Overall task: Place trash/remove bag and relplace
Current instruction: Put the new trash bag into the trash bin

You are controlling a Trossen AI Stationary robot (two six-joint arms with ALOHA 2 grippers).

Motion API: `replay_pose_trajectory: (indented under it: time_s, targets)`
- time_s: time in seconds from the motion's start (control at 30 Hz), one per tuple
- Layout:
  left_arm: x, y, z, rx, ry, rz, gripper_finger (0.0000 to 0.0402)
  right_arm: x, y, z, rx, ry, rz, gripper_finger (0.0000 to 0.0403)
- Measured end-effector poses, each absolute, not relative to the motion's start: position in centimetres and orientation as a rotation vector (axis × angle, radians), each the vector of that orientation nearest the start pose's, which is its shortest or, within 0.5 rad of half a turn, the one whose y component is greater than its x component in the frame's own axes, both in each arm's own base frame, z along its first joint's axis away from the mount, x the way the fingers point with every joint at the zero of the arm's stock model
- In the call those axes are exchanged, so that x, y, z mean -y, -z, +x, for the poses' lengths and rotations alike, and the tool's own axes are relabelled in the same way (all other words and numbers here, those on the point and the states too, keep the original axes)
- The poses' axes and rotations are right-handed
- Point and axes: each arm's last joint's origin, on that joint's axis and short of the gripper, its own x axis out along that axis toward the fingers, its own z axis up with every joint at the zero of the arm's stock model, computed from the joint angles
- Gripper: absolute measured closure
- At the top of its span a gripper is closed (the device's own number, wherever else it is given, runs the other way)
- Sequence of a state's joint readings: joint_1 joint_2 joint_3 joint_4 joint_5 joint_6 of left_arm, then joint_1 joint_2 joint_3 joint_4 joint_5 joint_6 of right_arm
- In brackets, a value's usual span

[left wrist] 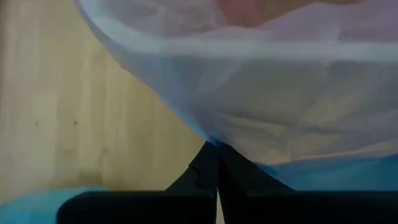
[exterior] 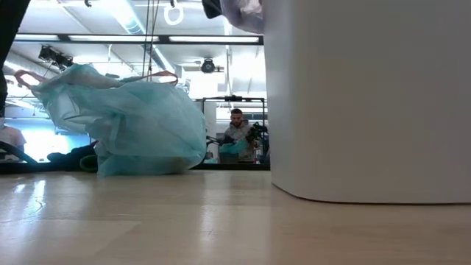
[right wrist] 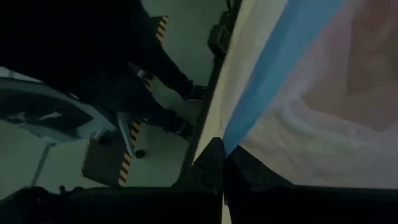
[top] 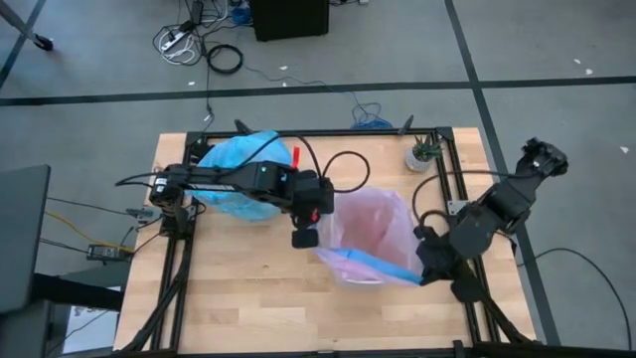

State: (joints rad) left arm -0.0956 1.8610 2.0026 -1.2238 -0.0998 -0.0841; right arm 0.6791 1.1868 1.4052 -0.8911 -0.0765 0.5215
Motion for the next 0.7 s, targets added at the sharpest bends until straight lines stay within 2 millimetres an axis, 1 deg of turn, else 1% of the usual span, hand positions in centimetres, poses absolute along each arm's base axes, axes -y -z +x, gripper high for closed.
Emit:
replay_pose_trajectory:
  time_s: [0.1, 0.23, 0.37, 0.57, 0.7]
  targets:
    - [3.4, -36.4, 37.5, -1.066, -0.015, 0.052, 0.0396, -15.0, -38.9, 18.0, -0.867, -0.488, 0.239, 0.0403]
    - [3.4, -36.5, 37.9, -1.031, 0.021, 0.1, 0.0396, -16.1, -37.1, 19.7, -0.915, -0.405, 0.175, 0.0403]
    - [3.1, -36.5, 37.9, -1.023, 0.046, 0.151, 0.0396, -17.0, -35.4, 21.2, -0.943, -0.298, 0.105, 0.0403]
    - [2.1, -35.9, 38.9, -1.008, 0.034, 0.167, 0.0396, -16.8, -33.5, 22.0, -0.971, -0.019, 0.033, 0.0403]
    - [1.3, -35.2, 39.5, -1.018, 0.018, 0.148, 0.0396, -16.2, -33.3, 22.2, -0.969, 0.065, 0.031, 0.0403]
